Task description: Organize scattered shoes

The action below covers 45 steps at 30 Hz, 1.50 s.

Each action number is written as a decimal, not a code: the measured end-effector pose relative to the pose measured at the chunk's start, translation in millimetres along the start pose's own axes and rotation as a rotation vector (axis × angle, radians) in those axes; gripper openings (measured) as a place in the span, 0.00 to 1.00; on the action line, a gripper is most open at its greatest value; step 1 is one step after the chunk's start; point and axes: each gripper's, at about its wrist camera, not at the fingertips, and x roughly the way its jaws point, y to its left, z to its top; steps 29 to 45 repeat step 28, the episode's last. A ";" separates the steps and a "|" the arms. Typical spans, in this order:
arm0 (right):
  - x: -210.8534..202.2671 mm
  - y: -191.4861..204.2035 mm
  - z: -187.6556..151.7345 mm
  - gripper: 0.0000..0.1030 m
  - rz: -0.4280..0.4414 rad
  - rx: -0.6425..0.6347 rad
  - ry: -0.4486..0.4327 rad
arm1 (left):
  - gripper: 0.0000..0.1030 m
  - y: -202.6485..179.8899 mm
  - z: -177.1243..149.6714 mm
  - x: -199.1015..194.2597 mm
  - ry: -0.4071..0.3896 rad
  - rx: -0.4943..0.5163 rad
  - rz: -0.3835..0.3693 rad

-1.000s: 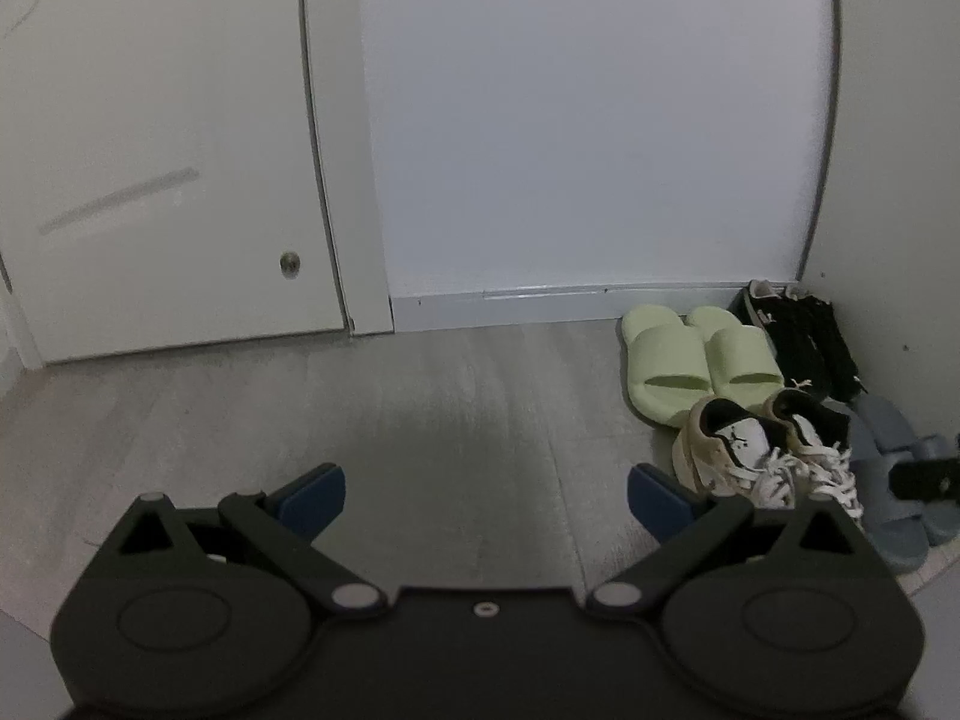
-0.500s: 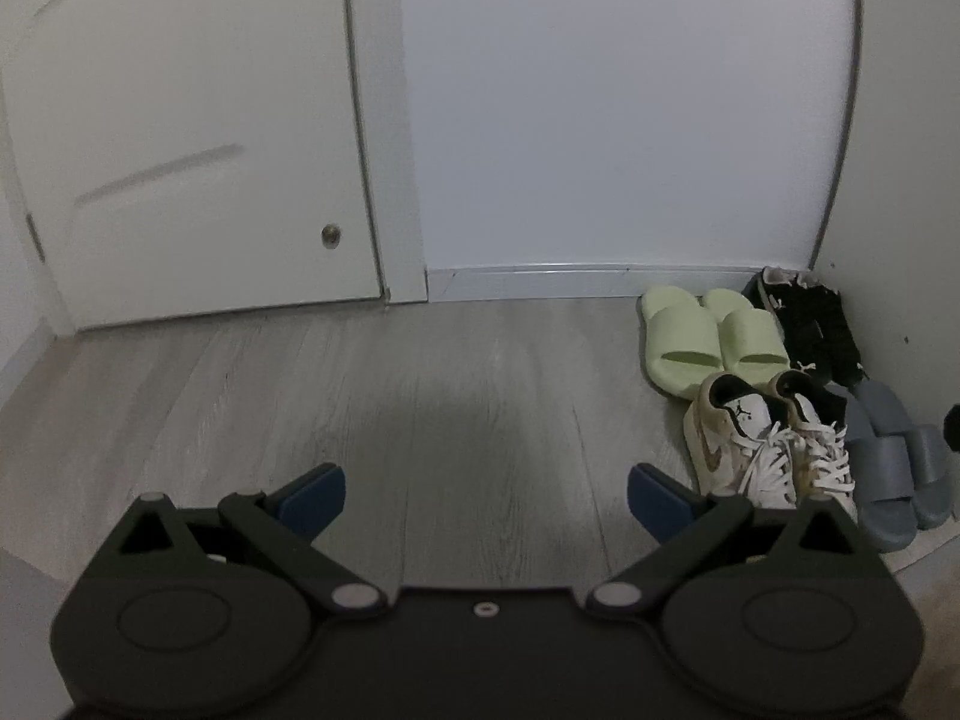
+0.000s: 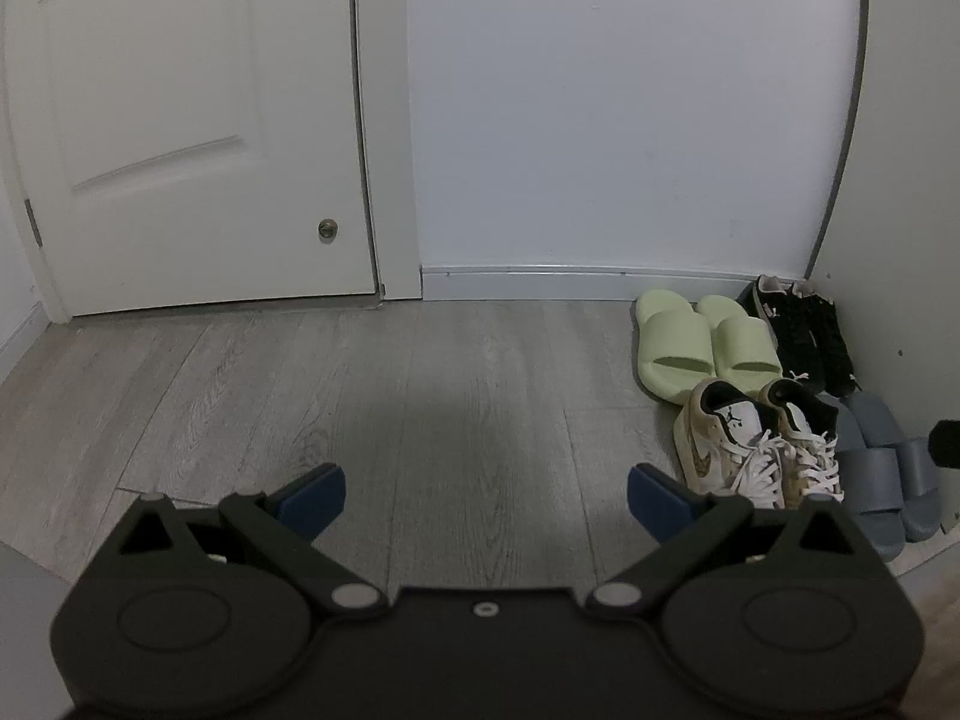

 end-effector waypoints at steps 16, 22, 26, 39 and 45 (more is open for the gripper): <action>-0.5 4.3 -1.1 1.00 0.008 -0.023 0.000 | 0.99 2.3 -1.4 -1.1 0.003 -0.010 0.023; 1.6 6.0 -0.3 1.00 0.012 -0.026 0.007 | 0.99 2.9 -3.2 -1.0 0.003 -0.010 0.031; 3.7 8.7 0.3 1.00 0.018 -0.030 0.014 | 0.98 4.7 -3.5 -0.7 -0.001 -0.016 0.042; 5.1 9.9 0.7 1.00 0.022 -0.032 0.019 | 0.97 5.3 -3.7 -0.4 0.002 -0.021 0.055; 5.1 9.9 0.7 1.00 0.022 -0.032 0.019 | 0.97 5.3 -3.7 -0.4 0.002 -0.021 0.055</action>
